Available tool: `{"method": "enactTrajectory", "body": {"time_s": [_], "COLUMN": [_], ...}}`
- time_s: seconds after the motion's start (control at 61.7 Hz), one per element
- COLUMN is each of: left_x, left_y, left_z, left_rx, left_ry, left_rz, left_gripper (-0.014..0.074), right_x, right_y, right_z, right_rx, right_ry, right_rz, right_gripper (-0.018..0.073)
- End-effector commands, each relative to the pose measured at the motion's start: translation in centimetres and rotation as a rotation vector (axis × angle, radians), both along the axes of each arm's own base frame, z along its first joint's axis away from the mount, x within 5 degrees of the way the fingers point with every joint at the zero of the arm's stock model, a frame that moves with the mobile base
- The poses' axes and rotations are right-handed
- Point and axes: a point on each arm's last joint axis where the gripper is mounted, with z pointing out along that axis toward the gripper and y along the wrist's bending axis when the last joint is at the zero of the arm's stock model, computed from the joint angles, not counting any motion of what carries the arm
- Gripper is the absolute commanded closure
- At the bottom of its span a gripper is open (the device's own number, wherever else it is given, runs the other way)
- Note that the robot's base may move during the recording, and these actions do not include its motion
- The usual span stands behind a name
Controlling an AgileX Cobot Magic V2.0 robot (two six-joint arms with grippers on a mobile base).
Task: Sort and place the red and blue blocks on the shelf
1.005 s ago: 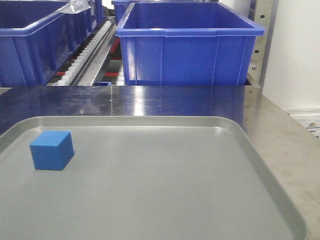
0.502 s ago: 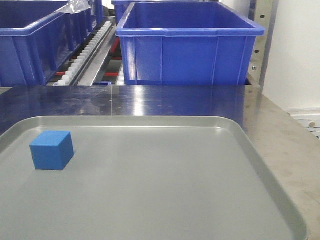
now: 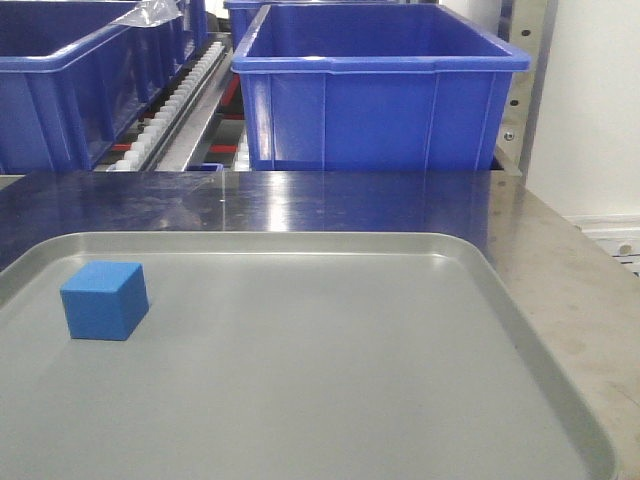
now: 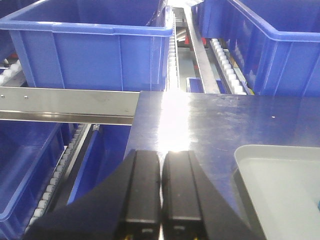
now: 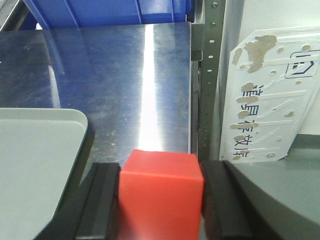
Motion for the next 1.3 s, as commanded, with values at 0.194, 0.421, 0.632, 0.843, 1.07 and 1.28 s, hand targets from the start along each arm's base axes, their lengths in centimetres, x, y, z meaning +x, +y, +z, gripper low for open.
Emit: {"method": "enactTrajectory", "body": {"time_s": [0.194, 0.421, 0.632, 0.843, 1.07, 1.28], "left_x": [0.04, 0.04, 0.04, 0.04, 0.04, 0.04], "left_y": [-0.18, -0.18, -0.18, -0.18, -0.18, -0.18], "left_z": [-0.56, -0.56, -0.56, -0.56, -0.56, -0.56], "left_rx": [-0.005, -0.005, -0.005, -0.005, -0.005, -0.005], "left_ry": [-0.06, -0.06, -0.06, -0.06, -0.06, -0.06], "left_rz": [-0.022, -0.022, -0.022, -0.022, -0.022, -0.022], "left_gripper": [0.0473, 0.0473, 0.0473, 0.0473, 0.0473, 0.0473], "right_x": [0.36, 0.36, 0.36, 0.36, 0.36, 0.36], "right_y": [0.01, 0.01, 0.01, 0.01, 0.01, 0.01], "right_z": [1.7, 1.7, 1.7, 1.7, 1.7, 1.7], "right_rx": [0.005, 0.005, 0.005, 0.005, 0.005, 0.005], "right_ry": [-0.12, -0.12, -0.12, -0.12, -0.12, -0.12], "right_rz": [0.001, 0.001, 0.001, 0.001, 0.001, 0.001], "right_gripper": [0.051, 0.051, 0.051, 0.051, 0.051, 0.051]}}
